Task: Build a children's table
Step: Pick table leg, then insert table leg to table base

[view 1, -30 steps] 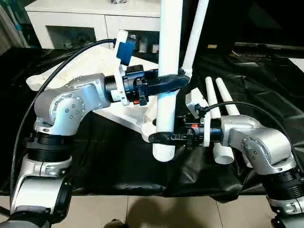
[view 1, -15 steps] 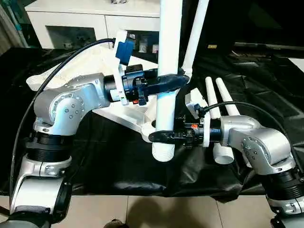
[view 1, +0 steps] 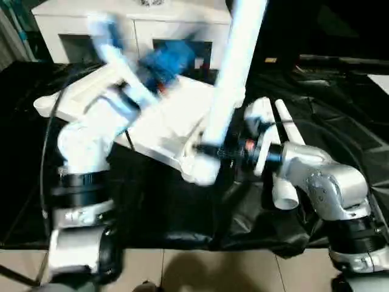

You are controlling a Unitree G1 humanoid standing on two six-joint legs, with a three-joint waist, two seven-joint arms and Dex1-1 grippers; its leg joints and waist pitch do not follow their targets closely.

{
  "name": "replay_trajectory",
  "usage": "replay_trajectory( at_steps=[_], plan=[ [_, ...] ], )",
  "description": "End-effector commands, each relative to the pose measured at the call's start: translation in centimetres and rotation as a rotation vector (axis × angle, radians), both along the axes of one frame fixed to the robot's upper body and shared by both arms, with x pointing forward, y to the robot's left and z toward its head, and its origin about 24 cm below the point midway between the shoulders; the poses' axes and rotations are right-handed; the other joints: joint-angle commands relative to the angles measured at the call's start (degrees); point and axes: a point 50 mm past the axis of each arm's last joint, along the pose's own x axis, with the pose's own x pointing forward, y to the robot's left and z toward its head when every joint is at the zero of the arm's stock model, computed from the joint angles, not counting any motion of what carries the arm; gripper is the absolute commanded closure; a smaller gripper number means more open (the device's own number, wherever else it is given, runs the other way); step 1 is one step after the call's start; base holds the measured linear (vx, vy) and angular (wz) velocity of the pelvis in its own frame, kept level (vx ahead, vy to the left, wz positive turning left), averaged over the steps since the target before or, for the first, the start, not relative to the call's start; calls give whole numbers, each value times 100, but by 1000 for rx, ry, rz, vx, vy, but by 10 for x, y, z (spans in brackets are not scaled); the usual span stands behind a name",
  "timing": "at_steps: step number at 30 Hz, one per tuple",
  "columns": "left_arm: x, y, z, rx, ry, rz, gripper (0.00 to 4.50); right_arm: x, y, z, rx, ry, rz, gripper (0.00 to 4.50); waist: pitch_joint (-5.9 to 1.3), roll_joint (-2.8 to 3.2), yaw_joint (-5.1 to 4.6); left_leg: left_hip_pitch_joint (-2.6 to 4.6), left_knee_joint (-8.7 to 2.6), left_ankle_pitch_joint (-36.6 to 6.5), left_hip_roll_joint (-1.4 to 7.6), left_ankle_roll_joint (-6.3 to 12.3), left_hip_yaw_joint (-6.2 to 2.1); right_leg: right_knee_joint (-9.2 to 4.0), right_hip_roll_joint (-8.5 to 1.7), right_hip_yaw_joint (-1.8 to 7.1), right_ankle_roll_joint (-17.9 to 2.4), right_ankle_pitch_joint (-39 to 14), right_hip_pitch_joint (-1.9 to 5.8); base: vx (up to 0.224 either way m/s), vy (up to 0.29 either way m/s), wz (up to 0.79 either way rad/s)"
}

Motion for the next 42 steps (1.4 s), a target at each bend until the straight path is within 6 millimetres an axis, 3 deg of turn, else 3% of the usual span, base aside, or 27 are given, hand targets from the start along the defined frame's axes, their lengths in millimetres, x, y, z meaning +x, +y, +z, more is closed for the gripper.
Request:
replay_trajectory(
  at_steps=[1,2,3,4,5,6,7,8,9,10,11,12,13,14,16,20,23,28,35,38,39,42],
  plan=[
    [3,10,4,-79,17,23,156,5,-10,5,9,-31,-78,264,-446,-16,18,140,-400,-1351,208,-112,-131,-398,-248,162,-1201,-1262,285,0,0,0],
    [8,18,-3,-26,33,83,156,11,-18,4,-2,-44,-175,264,-445,-5,17,142,-404,-1331,214,-114,-134,-399,-247,165,-1162,-1259,281,0,0,0],
    [16,10,-32,469,-7,232,156,18,-34,2,-70,-75,-311,264,-420,-6,27,150,-454,-1302,243,-50,-188,-538,-254,174,-816,-1572,220,0,0,0],
    [16,7,-44,669,-50,266,156,19,-38,1,-97,-87,-340,264,-447,44,5,179,-448,-1360,256,-134,-168,-461,-231,185,-610,-1649,226,0,0,0],
    [15,3,-53,800,-99,277,156,19,-40,0,-112,-94,-350,264,-442,42,-14,189,-479,-1295,264,-232,-179,-455,-231,190,-424,-1647,235,0,0,0],
    [15,3,-53,800,-99,277,156,19,-40,0,-112,-94,-350,264,-442,51,-2,233,-468,-1335,274,-301,-150,-460,-244,212,-448,-1553,193,0,0,0],
    [15,3,-54,807,-101,274,156,19,-40,0,-113,-94,-350,264,-457,62,-3,224,-460,-1261,259,-339,-139,-408,-247,205,-678,-1236,220,0,0,0],
    [14,2,-58,847,-116,255,156,18,-41,0,-113,-93,-349,264,-472,91,11,224,-456,-1203,256,-322,-146,-397,-251,199,-758,-1084,224,0,0,0],
    [15,0,-72,989,-155,216,156,16,-42,-2,-129,-95,-349,264,-474,62,7,185,-451,-1076,250,-226,-150,-394,-249,191,-888,-797,245,0,0,0],
    [16,-2,-93,1202,-202,157,156,13,-44,-3,-149,-94,-346,264,-476,44,10,179,-448,-1047,244,-156,-147,-409,-236,190,-851,-776,249,0,0,0],
    [16,1,-112,1387,-223,100,156,10,-46,-5,-164,-92,-341,264,-481,52,-7,176,-444,-1005,246,-135,-141,-341,-245,199,-867,-623,259,0,0,0],
    [16,1,-112,1387,-223,100,139,10,-46,-5,-164,-92,-341,264,-483,46,-5,175,-441,-993,239,-116,-135,-345,-247,205,-833,-610,268,0,0,0],
    [20,12,-137,1619,-220,30,128,6,-47,-7,-186,-89,-332,264,-481,71,-24,178,-442,-986,242,-145,-132,-347,-266,203,-918,-602,270,0,0,0],
    [20,13,-138,1629,-218,27,121,5,-47,-7,-187,-89,-332,264,-469,53,-26,174,-441,-1032,220,-115,-126,-401,-247,207,-870,-728,259,0,0,0],
    [22,19,-145,1702,-198,-5,118,2,-47,-8,-200,-87,-327,264,-478,51,-53,166,-450,-1114,246,-195,-137,-351,-284,206,-988,-719,289,0,0,0],
    [25,30,-153,1861,-205,-55,80,-4,-50,-11,-230,-83,-319,264,-462,43,-77,200,-449,-1296,274,-181,-122,-372,-299,213,-1187,-903,258,0,0,0],
    [34,40,-153,2001,-223,30,63,-11,-53,-12,-251,-74,-318,264,-441,27,-89,209,-456,-1415,273,-176,-120,-421,-282,220,-1114,-1118,244,0,0,0],
    [42,37,-154,1990,-238,95,41,-18,-55,-13,-269,-59,-312,264,-451,2,-61,199,-441,-1384,275,-112,-125,-413,-314,219,-1183,-1121,254,0,0,0],
    [43,22,-164,1919,-231,64,41,-21,-55,-14,-283,-52,-296,264,-458,-51,-43,176,-414,-1195,271,67,-111,-413,-331,215,-1276,-995,272,0,0,0],
    [41,20,-168,1929,-223,9,76,-22,-54,-14,-287,-55,-290,264,-457,-55,-48,176,-414,-1175,278,97,-115,-418,-334,213,-1274,-1044,272,0,0,0],
    [39,22,-171,1941,-209,-28,76,-21,-54,-13,-289,-57,-288,264,-453,-89,-57,172,-419,-1184,281,109,-115,-425,-335,209,-1272,-1072,273,0,0,0],
    [38,22,-172,1943,-199,-42,100,-21,-54,-13,-289,-57,-288,264,-447,-69,-53,184,-420,-1226,283,109,-116,-430,-340,210,-1269,-1170,260,0,0,0]
  ],
)
